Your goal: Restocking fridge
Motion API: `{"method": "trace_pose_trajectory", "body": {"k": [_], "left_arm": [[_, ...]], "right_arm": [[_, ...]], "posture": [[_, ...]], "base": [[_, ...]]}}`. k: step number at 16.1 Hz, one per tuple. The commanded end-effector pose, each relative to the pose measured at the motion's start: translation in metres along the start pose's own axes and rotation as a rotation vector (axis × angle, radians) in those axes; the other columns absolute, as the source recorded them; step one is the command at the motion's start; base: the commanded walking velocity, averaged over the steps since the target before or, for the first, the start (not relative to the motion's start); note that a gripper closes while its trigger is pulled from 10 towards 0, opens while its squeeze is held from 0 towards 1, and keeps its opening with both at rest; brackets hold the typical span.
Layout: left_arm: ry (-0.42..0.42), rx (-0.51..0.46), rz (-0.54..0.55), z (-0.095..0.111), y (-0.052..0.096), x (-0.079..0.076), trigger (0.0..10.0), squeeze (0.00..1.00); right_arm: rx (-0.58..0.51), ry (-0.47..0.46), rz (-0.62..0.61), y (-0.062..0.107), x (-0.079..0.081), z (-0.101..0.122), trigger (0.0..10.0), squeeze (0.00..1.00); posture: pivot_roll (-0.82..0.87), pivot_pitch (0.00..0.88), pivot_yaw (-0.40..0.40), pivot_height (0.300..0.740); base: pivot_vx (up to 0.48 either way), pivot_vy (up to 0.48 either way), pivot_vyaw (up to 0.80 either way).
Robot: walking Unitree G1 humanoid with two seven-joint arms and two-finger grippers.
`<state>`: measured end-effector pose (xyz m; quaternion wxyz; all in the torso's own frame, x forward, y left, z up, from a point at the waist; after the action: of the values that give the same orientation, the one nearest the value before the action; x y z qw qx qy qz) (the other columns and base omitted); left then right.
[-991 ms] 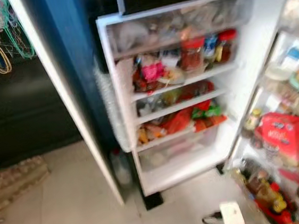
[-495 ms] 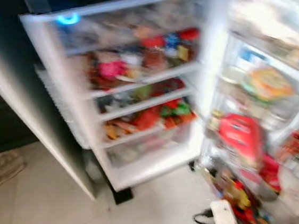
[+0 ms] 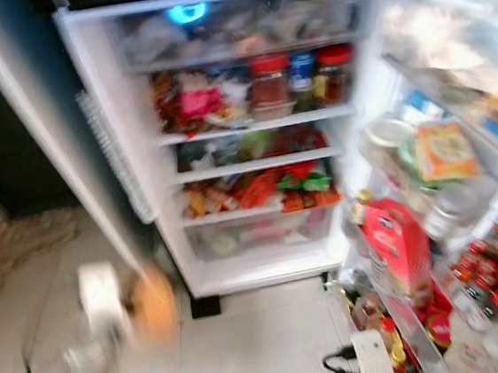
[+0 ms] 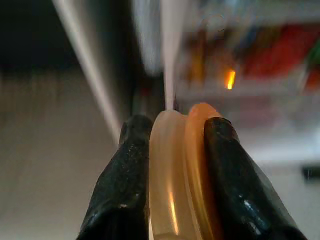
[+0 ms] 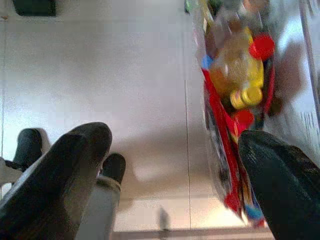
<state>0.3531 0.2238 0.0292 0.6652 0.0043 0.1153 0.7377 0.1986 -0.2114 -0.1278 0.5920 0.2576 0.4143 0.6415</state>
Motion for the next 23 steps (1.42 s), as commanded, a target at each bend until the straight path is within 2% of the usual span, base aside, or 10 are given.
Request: {"method": "trace_pose_trajectory", "body": {"k": [1, 2, 3, 4, 5, 6, 7, 10, 23], "left_arm": [[0.029, 0.024, -0.022, -0.010, 0.006, -0.002, 10.0, 0.00], [0.043, 0.012, -0.042, -0.007, 0.005, -0.007, 10.0, 0.00], [0.147, -0.014, -0.110, 0.000, 0.004, -0.025, 10.0, 0.00], [0.354, -0.028, -0.189, 0.006, 0.008, -0.048, 10.0, 0.00], [0.429, -0.030, -0.215, 0.007, 0.011, -0.056, 10.0, 0.00], [0.647, -0.047, -0.172, 0.009, 0.015, -0.050, 10.0, 0.00], [0.705, -0.056, -0.179, 0.012, 0.015, -0.046, 10.0, 0.00], [0.673, -0.052, -0.201, 0.016, 0.012, -0.047, 10.0, 0.00], [0.673, -0.052, -0.201, 0.016, 0.012, -0.047, 10.0, 0.00]], "right_arm": [[0.011, 0.000, 0.005, 0.000, 0.000, -0.001, 10.0, 0.00], [0.011, -0.001, 0.005, 0.000, 0.000, -0.002, 10.0, 0.00], [0.013, -0.001, 0.006, 0.000, 0.001, -0.003, 10.0, 0.00], [0.015, -0.006, 0.001, 0.000, 0.001, -0.003, 10.0, 0.00], [0.016, -0.008, -0.001, 0.000, 0.001, -0.004, 10.0, 0.00], [0.020, -0.015, -0.004, 0.000, 0.001, -0.005, 10.0, 0.00], [0.023, -0.018, -0.003, 0.001, 0.001, -0.006, 10.0, 0.00], [0.021, -0.017, -0.004, 0.001, 0.001, -0.006, 10.0, 0.00], [0.021, -0.017, -0.004, 0.001, 0.001, -0.006, 10.0, 0.00]], "posture": [[-0.03, 0.000, -0.006, 0.740], [-0.02, 0.000, -0.005, 0.740], [-0.03, 0.000, -0.003, 0.740], [-0.03, 0.000, 0.000, 0.740], [-0.03, 0.000, 0.003, 0.740], [-0.03, 0.000, 0.001, 0.740], [-0.03, 0.000, 0.002, 0.740], [-0.03, 0.000, 0.002, 0.740], [-0.03, 0.000, 0.002, 0.740]], "base": [[0.000, 0.000, 0.00], [0.000, 0.000, 0.00], [0.000, 0.000, 0.00], [0.000, 0.000, 0.00], [0.000, 0.000, 0.00], [0.000, 0.000, 0.00], [0.247, 0.000, 0.00], [0.249, 0.000, 0.00], [0.247, 0.000, 0.00]]}}
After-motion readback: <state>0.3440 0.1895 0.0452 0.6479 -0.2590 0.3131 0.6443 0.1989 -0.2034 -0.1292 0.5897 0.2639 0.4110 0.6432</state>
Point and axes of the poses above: a point about 5 cm out from each wrist's last joint towards the gripper, its own y axis pointing back from the gripper into the wrist, its own z axis along the axis of the wrist's last joint, x = y × z, the point moved 5 cm from there along -y, pointing out of the wrist towards the gripper, and after that the axes turned 11 degrees about y, right-handed, at the moved point
